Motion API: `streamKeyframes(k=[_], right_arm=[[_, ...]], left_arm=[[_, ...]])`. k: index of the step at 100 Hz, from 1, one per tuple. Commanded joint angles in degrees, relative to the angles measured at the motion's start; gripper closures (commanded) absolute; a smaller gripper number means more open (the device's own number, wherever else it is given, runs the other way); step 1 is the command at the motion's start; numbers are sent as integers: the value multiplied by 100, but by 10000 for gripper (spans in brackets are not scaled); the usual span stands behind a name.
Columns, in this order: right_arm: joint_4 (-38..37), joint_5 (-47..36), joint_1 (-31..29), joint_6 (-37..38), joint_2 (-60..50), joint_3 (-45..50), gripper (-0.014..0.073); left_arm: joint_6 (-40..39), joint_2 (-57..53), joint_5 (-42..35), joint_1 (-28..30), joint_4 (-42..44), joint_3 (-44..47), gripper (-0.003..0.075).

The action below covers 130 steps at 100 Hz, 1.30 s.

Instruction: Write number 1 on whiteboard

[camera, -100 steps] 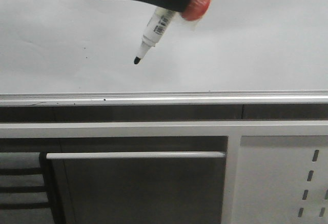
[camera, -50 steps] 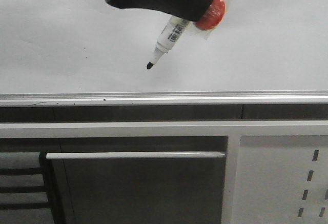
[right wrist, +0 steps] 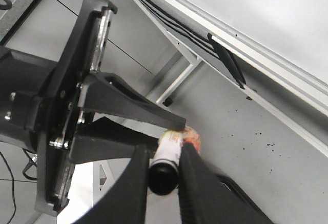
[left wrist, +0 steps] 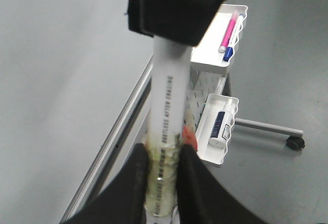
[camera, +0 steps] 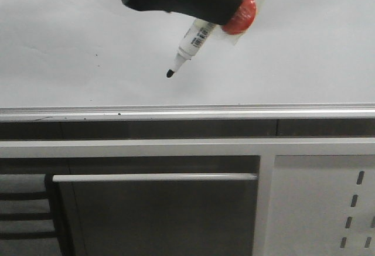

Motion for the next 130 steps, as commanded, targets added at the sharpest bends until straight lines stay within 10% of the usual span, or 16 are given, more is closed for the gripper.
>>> streamKeyframes(k=[1, 26, 50, 65, 80, 130], right_arm=[[314, 27, 10, -57, -93, -190, 663], [161, -153, 10, -57, -173, -178, 654], [-129, -1381, 10, -57, -1093, 277, 652], [-144, -2867, 54, -57, -2120, 1403, 652], [-144, -4088, 306, -140, -3029, 2296, 652], [-133, -5200, 1275, -593, -2332, 2365, 652]], left_arm=[[-27, -214, -467, -3, -235, -210, 686], [-27, -671, -493, 269, -1025, -272, 251], [-70, -1446, -255, 1102, -1635, -249, 230], [-216, -1852, -326, 1668, -2278, -58, 374], [-216, -2296, -810, 1940, -2754, 435, 739], [-216, -2860, -1944, 1930, -3074, 1088, 741]])
